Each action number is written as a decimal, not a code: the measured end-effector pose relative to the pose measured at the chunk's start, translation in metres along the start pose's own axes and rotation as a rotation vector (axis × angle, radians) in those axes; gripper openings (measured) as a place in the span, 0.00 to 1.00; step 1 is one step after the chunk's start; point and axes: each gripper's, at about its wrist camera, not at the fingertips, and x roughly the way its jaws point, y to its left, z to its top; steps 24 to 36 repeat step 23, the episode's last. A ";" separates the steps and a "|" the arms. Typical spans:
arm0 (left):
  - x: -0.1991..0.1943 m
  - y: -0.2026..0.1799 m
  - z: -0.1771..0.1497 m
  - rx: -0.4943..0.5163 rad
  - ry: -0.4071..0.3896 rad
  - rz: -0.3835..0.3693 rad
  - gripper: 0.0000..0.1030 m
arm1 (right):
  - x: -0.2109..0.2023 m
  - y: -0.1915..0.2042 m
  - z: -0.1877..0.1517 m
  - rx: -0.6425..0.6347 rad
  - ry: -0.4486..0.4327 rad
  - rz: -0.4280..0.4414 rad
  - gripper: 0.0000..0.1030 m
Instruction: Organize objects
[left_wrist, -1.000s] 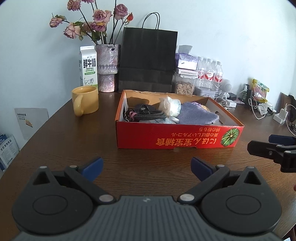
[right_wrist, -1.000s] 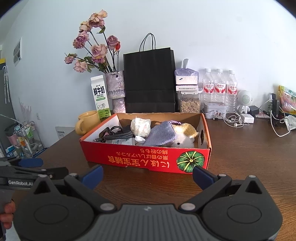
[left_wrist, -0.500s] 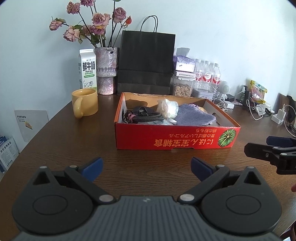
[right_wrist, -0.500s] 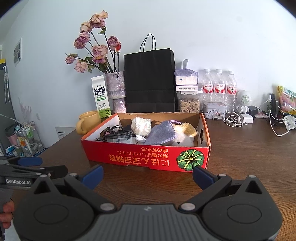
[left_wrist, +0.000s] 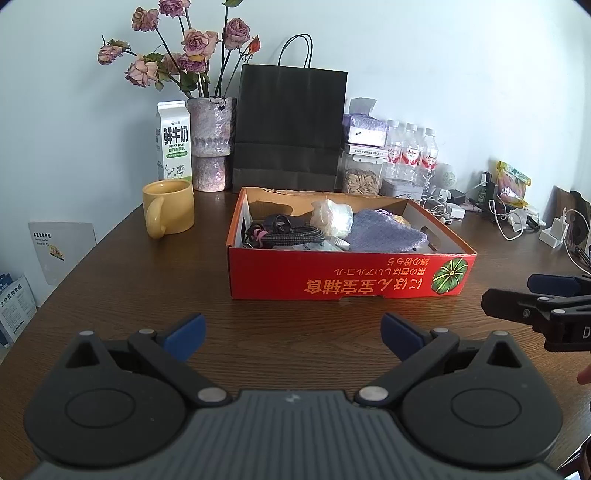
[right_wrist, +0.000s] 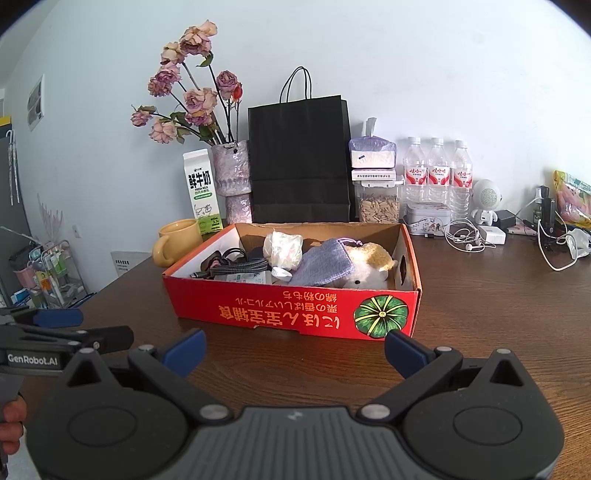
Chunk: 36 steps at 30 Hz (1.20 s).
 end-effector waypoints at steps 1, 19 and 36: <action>0.000 0.000 0.000 0.000 0.000 0.000 1.00 | 0.000 0.000 0.000 0.000 0.000 0.000 1.00; -0.002 -0.004 0.000 0.006 0.004 -0.014 1.00 | -0.001 0.001 -0.004 -0.002 0.003 -0.003 1.00; -0.003 -0.007 0.000 0.012 -0.001 -0.010 1.00 | -0.001 0.001 -0.007 -0.003 0.005 -0.003 1.00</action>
